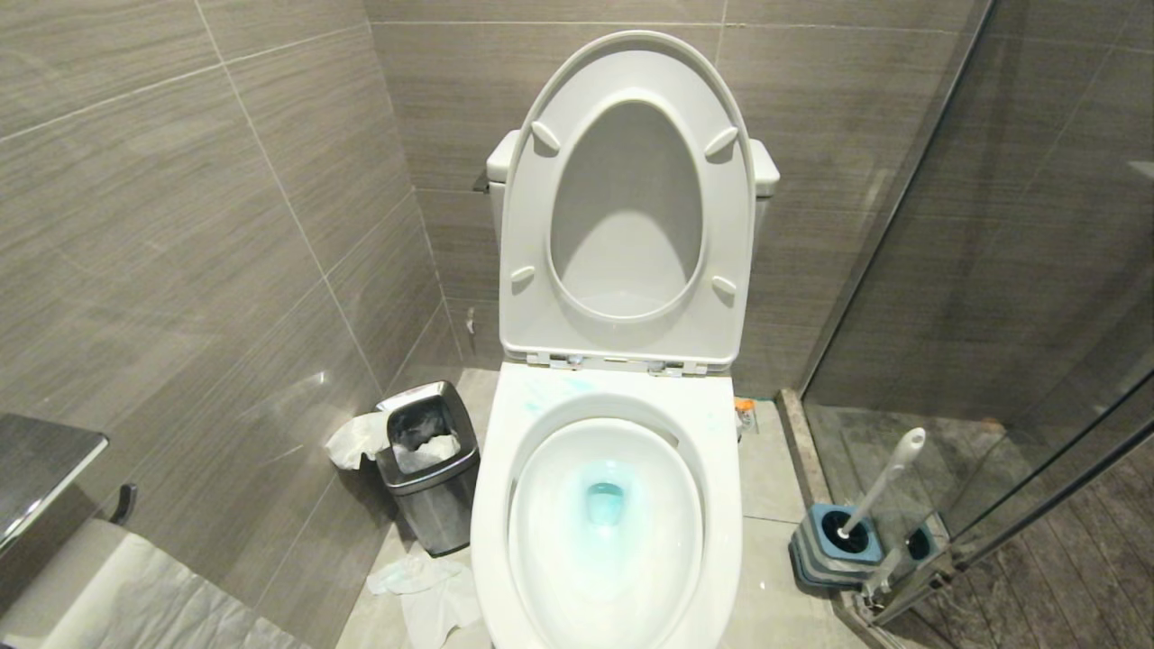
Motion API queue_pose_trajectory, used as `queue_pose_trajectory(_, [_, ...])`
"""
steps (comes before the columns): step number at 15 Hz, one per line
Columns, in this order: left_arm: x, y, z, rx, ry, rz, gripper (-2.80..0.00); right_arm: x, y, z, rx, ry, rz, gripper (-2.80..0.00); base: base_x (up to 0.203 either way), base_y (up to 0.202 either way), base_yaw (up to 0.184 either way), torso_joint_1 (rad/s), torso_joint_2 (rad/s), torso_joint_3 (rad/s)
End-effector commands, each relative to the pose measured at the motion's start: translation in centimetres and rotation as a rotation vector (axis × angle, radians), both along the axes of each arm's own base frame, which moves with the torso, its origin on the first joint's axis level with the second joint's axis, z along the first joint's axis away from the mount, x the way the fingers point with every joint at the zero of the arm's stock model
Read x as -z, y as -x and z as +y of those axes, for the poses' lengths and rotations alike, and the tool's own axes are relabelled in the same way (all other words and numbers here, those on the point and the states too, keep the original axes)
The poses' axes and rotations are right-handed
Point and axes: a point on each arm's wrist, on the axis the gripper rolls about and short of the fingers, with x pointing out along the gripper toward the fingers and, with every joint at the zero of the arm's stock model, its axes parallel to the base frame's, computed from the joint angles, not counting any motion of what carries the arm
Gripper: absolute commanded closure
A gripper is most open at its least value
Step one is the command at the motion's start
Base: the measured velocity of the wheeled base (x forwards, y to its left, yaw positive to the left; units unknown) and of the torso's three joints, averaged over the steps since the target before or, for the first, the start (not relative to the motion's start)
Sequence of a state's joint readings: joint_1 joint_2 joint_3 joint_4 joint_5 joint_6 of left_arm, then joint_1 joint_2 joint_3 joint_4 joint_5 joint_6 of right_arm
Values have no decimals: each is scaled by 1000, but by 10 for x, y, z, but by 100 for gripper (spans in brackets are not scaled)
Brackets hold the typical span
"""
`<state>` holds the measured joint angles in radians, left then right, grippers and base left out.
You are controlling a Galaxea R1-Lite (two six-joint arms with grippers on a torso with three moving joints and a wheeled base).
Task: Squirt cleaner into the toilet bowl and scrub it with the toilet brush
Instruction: Flush the toilet
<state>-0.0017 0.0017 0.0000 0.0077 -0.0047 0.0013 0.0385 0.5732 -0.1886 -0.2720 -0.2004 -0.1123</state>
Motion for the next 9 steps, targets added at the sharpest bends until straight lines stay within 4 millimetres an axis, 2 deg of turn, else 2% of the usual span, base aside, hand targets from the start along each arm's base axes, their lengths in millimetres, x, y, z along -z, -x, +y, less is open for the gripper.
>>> queue_pose_trajectory(1, [0,0,0,0,0,1,0,8,19,-1,7,-3,-86,0,0,0,0,0,0,0])
queue_pose_trajectory(9, [0,0,0,0,0,1,0,59,54,-2,24,31,-166,0,0,0,0,0,0,0])
